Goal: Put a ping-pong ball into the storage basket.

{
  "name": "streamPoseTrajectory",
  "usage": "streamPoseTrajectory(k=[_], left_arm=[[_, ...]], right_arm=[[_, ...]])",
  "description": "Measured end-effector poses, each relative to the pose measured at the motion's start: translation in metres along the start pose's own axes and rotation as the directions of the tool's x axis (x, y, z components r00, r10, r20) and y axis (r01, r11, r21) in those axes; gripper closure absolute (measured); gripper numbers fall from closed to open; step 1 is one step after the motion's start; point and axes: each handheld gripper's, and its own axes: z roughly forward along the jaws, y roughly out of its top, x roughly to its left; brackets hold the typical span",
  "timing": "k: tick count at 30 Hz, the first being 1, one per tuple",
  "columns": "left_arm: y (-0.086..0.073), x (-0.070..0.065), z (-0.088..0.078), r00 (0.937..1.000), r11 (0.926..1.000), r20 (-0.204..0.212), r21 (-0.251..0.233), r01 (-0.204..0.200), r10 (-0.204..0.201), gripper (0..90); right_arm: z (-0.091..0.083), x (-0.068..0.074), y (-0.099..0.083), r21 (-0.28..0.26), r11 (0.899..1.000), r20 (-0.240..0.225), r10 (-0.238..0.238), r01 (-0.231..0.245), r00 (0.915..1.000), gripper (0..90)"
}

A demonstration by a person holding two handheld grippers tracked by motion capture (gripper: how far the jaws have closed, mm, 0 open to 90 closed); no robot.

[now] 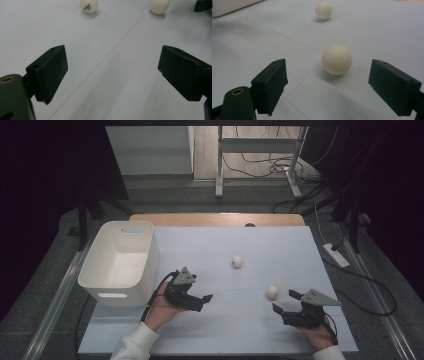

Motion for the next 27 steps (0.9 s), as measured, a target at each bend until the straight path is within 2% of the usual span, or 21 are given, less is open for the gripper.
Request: streamPoseTrajectory(k=[10,15,20,27], left_arm=[[0.010,0.004,0.008,1.0000,1.0000,0.006,0.000,0.005,-0.005,10.1],[0.013,0.005,0.013,1.0000,0.9999,0.001,0.015,0.004,-0.005,10.0],[0.015,0.008,0.017,0.9994,0.9996,0.021,0.009,0.026,-0.026,10.7],[0.026,0.010,0.023,0.9993,0.9996,0.030,0.018,0.020,-0.021,10.4]], right_arm=[[-0.001,0.002,0.001,-0.001,1.000,-0.009,0.000,0.000,1.0000,15.5],[-0.001,0.002,0.002,-0.004,1.000,-0.006,0.005,-0.005,1.0000,15.5],[-0.001,0.003,0.002,-0.006,1.000,-0.003,0.009,-0.010,0.9999,15.5],[0.000,0.003,0.003,-0.009,1.000,-0.009,0.006,-0.007,0.9999,15.5]])
